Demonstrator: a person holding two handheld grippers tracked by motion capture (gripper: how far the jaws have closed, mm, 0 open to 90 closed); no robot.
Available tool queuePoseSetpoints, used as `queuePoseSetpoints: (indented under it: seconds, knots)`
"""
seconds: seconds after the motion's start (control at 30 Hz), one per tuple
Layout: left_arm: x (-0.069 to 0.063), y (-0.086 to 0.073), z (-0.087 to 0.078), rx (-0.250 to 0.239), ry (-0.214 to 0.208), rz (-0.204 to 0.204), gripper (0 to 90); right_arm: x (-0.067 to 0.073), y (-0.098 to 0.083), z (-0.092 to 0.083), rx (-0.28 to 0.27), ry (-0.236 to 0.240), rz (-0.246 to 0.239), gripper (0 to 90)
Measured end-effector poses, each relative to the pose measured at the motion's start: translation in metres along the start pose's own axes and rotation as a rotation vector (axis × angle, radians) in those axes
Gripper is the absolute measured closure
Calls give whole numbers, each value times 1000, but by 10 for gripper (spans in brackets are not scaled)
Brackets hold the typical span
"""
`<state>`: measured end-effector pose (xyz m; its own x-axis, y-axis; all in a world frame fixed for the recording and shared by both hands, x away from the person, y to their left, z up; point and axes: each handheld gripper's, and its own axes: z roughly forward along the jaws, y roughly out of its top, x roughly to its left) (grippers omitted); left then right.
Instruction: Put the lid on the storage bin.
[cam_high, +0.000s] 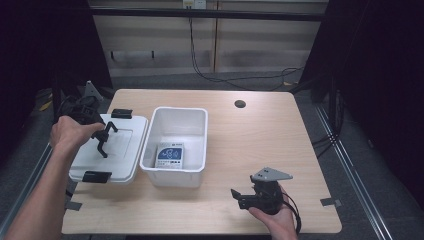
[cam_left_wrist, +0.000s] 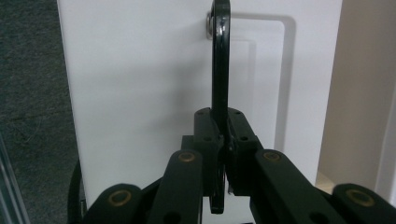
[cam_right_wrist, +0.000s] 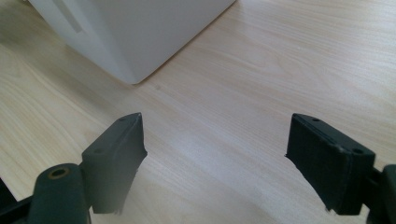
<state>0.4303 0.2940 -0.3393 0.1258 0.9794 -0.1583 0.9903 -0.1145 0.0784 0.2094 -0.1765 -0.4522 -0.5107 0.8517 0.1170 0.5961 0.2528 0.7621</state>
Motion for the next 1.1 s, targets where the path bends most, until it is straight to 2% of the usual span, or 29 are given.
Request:
queuePoseSetpoints:
  seconds: [0.4,0.43,0.57,0.7,1.1]
  knots:
    - [-6,0,-21,-29,3,13,851,0,0,0,2,0,-1,188]
    - [-6,0,-24,-30,6,25,850,0,0,0,2,1,-2,188]
    - [-8,0,-31,-38,-9,20,850,0,0,0,-1,-1,-3,188]
    - [-10,0,-38,-45,-25,50,850,0,0,0,1,-3,2,188]
    - [-19,-1,-70,-83,-18,77,850,0,0,0,-2,-2,-6,188]
